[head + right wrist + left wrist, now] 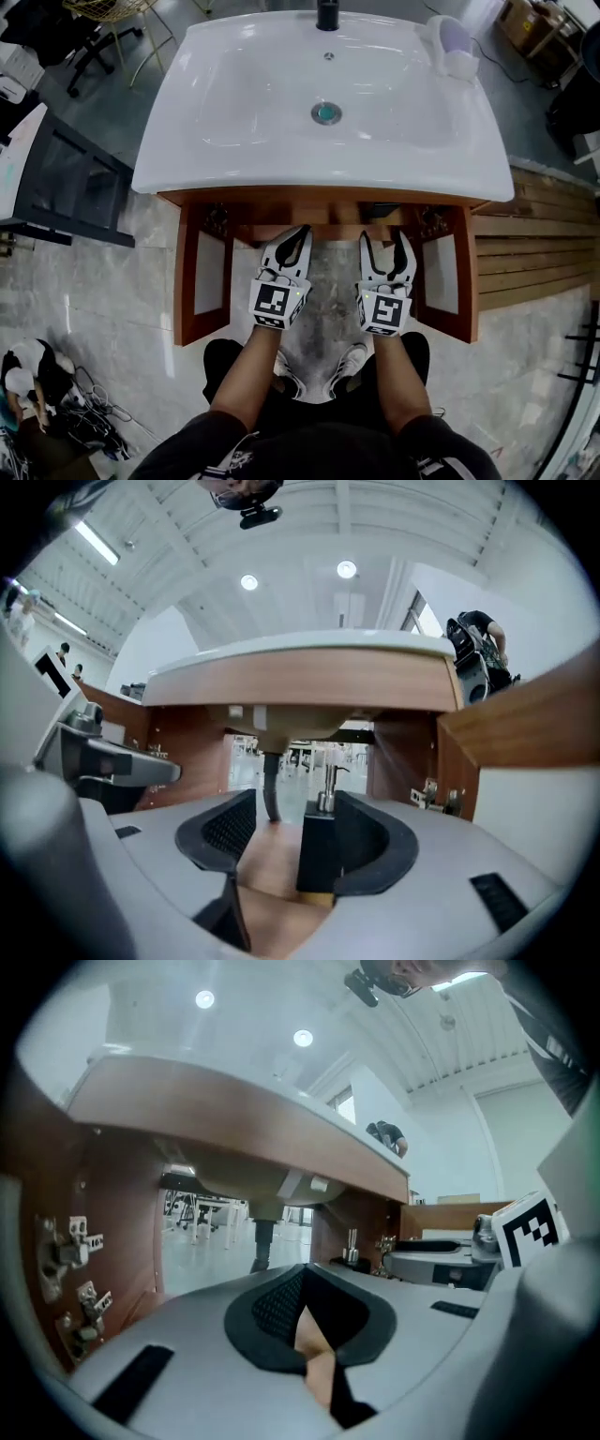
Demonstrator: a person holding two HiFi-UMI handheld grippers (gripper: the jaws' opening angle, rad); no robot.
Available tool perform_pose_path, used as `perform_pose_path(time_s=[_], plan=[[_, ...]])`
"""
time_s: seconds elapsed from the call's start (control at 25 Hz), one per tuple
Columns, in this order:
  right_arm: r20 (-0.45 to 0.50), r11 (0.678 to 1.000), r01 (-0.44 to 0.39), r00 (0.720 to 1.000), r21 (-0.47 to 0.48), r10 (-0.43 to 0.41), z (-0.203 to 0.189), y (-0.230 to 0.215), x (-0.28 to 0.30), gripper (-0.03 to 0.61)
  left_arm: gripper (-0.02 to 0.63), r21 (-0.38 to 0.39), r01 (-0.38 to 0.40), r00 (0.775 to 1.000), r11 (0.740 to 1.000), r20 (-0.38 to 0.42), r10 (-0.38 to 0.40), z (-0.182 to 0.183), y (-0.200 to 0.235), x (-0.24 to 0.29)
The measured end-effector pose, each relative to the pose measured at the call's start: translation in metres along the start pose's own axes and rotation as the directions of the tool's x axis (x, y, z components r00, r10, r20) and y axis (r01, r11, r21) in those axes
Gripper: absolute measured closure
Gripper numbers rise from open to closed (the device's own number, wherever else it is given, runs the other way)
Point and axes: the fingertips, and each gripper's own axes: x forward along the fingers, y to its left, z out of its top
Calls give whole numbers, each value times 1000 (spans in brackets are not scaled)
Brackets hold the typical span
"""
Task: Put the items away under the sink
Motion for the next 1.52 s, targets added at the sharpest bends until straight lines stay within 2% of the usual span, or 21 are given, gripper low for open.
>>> perform_pose_path(time_s=[0.2,0.28,0.48,0.64,0.8,0.96,1.08,1.24,1.4,1.52], plan=[[-53,1000,-30,998,0,30,99,14,-40,489,615,-42,5,999,999,-51,-7,91,-17,-36],[-72,999,-44,996,7,44,142,17,-53,532,615,-43,5,998,999,-65,-8,134,-24,-50],[-86,994,-101,991,34,103,247,19,-82,555,615,-19,1,994,1000,-105,-3,229,-40,-85],[-81,991,-119,989,67,124,301,8,-106,555,615,1,2,994,1000,-111,-2,287,-54,-101],[-56,989,-127,990,73,131,351,-9,-107,555,615,-10,-7,997,1000,-73,6,341,-51,-95],[-14,984,-145,989,108,148,390,-20,-127,555,615,2,-23,997,1000,-72,23,373,-62,-106],[16,982,-161,987,97,160,404,-34,-132,555,615,8,-30,998,1000,-62,30,386,-77,-106],[35,979,-179,984,92,177,413,-43,-131,555,615,23,-34,998,999,-44,35,401,-92,-101],[18,970,-178,984,166,178,412,-42,-130,555,615,19,-31,998,999,-51,32,401,-96,-103],[27,971,-170,985,170,168,416,-47,-113,554,615,13,-23,999,1000,-45,24,402,-90,-87]])
